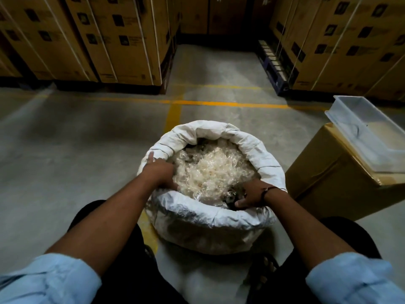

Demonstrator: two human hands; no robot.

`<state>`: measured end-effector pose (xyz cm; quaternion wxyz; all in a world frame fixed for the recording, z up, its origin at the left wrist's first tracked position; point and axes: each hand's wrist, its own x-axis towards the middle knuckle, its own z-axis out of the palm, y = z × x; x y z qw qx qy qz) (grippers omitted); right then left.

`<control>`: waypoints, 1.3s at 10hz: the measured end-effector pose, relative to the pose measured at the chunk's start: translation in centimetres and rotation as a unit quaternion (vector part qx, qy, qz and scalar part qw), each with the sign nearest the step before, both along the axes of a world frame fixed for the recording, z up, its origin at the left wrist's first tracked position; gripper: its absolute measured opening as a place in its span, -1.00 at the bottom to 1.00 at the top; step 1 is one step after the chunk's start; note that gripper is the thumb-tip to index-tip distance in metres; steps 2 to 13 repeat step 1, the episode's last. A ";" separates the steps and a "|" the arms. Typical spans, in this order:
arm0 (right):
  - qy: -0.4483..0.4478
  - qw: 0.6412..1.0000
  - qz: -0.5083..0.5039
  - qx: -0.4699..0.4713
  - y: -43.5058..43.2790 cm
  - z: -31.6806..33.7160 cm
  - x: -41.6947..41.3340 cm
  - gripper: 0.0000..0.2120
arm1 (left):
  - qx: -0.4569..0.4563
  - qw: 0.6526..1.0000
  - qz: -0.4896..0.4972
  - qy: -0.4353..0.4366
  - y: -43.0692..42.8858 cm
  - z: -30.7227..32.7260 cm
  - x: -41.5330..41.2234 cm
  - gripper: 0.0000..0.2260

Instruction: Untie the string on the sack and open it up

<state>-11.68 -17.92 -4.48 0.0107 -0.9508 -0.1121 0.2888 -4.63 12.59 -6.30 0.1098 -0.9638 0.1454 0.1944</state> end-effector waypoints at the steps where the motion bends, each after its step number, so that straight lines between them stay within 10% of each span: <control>1: -0.045 0.999 -0.022 0.022 0.5 -1.9 1.7 -0.48 | -0.086 0.995 -0.033 -0.048 -1.8 0.0 0.1 -0.49; 13: -0.045 0.999 -0.022 0.022 0.5 -1.9 1.7 -0.48 | -0.086 0.995 -0.033 -0.048 -1.8 0.0 0.1 -0.49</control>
